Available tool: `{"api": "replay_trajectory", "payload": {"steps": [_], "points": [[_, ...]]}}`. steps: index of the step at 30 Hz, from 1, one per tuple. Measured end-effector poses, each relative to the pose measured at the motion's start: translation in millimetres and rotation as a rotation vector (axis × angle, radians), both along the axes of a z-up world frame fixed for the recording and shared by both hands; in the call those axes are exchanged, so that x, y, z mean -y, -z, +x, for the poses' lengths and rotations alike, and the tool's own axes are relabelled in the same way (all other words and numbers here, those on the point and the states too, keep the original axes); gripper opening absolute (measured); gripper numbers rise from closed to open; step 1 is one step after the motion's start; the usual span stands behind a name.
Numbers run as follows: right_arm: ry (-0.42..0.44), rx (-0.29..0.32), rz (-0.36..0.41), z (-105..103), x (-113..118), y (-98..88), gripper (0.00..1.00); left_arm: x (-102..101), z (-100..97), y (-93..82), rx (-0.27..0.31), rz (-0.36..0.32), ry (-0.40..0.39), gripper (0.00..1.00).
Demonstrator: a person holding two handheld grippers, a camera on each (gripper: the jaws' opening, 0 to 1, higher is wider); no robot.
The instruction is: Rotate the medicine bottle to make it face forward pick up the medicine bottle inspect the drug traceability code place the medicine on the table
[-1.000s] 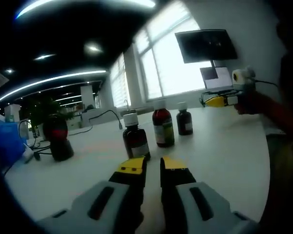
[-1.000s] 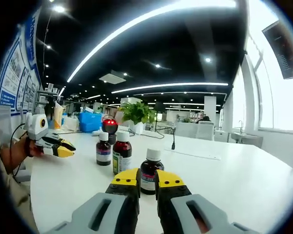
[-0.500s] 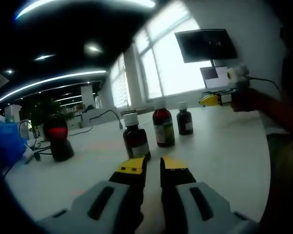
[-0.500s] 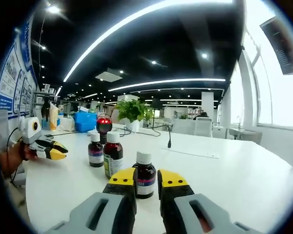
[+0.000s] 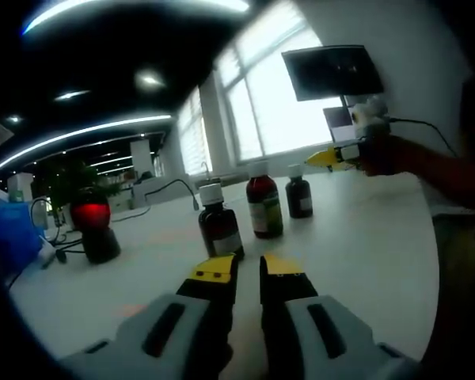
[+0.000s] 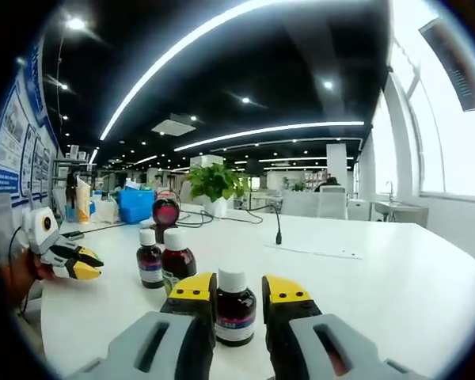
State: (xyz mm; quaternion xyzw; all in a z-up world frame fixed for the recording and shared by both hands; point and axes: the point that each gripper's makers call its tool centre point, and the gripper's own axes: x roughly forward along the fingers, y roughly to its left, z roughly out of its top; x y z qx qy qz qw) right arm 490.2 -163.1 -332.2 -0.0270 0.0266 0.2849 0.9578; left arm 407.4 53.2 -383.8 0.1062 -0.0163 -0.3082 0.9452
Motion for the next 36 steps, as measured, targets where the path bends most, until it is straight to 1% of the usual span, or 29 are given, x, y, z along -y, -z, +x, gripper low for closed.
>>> {"api": "replay_trajectory", "payload": {"steps": [5,10,12,19,23,28,32,36], "points": [[-0.008,-0.015,-0.018,4,-11,2.3,0.23,1,-0.9,-0.2,0.0,-0.001,0.002,0.04],[0.0,-0.024,-0.027,6,-19,4.7,0.23,2,-2.2,-0.8,0.002,-0.001,0.005,0.04],[0.0,-0.038,-0.029,8,-21,7.0,0.23,2,-2.4,-0.8,0.002,-0.001,0.005,0.04],[-0.001,-0.044,-0.05,16,-30,9.5,0.22,-1,-1.2,-2.4,0.008,-0.006,-0.006,0.04],[0.025,-0.055,-0.07,19,-29,14.3,0.18,-4,0.0,-4.3,0.002,-0.033,-0.019,0.04],[0.045,-0.068,-0.063,21,-25,13.9,0.16,-3,-1.0,-1.7,0.007,0.002,-0.017,0.04],[0.05,-0.073,-0.057,23,-22,13.7,0.16,-6,-0.3,-3.8,0.013,0.001,-0.019,0.04],[0.05,-0.075,-0.07,25,-20,13.5,0.16,-6,1.0,-3.8,0.011,-0.001,-0.02,0.04]]}}
